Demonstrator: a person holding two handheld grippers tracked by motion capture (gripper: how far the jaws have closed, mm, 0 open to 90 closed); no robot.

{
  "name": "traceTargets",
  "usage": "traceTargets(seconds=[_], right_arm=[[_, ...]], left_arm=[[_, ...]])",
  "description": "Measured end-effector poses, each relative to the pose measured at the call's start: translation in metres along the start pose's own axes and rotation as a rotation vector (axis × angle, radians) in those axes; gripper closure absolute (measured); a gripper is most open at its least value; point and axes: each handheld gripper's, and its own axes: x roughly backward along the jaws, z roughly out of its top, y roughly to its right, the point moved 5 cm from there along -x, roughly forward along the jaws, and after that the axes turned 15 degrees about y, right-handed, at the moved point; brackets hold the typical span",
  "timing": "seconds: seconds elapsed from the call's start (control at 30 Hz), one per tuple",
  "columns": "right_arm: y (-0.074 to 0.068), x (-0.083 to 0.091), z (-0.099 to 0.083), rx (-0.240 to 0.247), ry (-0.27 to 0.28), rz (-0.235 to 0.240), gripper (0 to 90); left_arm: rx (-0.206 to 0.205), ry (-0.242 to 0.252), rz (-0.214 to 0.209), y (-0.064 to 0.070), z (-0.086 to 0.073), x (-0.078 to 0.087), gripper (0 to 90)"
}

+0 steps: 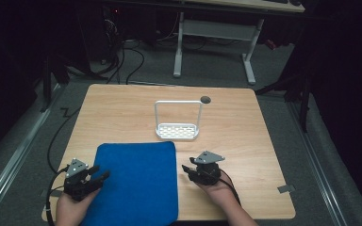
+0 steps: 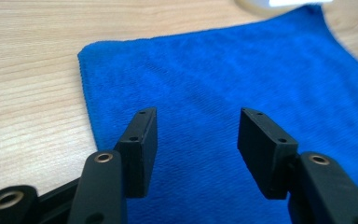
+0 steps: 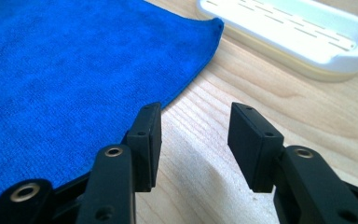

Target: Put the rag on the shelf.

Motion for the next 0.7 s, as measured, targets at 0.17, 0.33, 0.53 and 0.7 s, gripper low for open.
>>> traceTargets(seconds=[0.17,0.33,0.53,0.7], right_arm=[[-0.003,0.001,0.000,0.025,0.005,-0.001,57.0],[-0.005,0.000,0.002,0.035,0.015,0.004,57.0],[-0.016,-0.006,0.004,0.042,0.010,0.045,59.4],[-0.032,-0.017,0.006,0.071,-0.001,0.097,67.6]], left_arm=[[0.028,0.005,-0.004,-0.005,-0.001,-0.002,49.2],[0.018,0.004,-0.003,-0.005,-0.001,-0.001,48.8],[0.030,-0.025,-0.005,-0.007,-0.004,-0.003,52.1],[0.022,-0.060,-0.007,-0.008,-0.008,0.002,65.1]])
